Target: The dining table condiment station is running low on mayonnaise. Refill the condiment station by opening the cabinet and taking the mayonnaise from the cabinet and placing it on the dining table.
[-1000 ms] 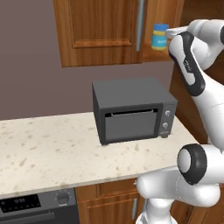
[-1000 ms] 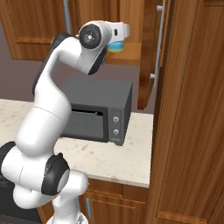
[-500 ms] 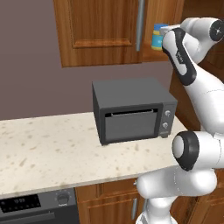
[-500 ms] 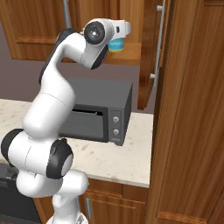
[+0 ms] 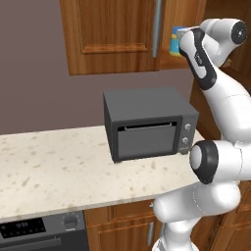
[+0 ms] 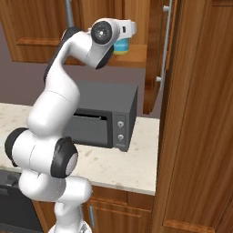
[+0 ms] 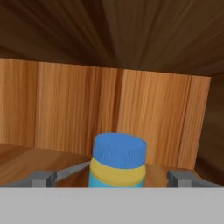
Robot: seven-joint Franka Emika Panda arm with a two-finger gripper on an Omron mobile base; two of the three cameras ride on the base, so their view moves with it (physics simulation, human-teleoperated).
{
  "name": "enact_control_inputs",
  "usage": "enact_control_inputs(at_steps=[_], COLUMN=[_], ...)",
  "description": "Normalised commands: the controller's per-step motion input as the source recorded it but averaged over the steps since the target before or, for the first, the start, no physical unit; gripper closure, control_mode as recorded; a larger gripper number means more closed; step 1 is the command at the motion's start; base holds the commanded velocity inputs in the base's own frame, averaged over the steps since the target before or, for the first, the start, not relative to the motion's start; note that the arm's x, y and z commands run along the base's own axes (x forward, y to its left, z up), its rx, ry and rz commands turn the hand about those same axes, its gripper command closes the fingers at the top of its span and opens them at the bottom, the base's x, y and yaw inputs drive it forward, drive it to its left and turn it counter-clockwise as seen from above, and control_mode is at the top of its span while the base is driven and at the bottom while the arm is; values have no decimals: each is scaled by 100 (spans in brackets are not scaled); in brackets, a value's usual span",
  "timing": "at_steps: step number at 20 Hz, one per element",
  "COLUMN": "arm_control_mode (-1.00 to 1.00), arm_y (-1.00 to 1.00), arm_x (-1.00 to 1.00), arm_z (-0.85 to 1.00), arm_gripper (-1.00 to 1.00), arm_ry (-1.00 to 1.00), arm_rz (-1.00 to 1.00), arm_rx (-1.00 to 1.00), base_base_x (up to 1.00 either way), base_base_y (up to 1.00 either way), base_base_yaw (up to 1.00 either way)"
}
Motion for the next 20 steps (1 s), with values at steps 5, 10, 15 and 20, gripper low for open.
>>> enact_control_inputs(at_steps=[5,10,15,20], arm_control_mode=[-100,-100,-100,-100], arm_y=[-3,-12,-6,-3], arm_x=[6,11,27,24], arm_z=[0,0,0,0], arm_gripper=[-100,-100,-100,-100], arm_ry=[0,2,2,1], arm_rz=[0,0,0,0], arm_rx=[1,2,0,0], base_base_x=[0,0,0,0], base_base_y=[0,0,0,0], base_base_yaw=[0,0,0,0])
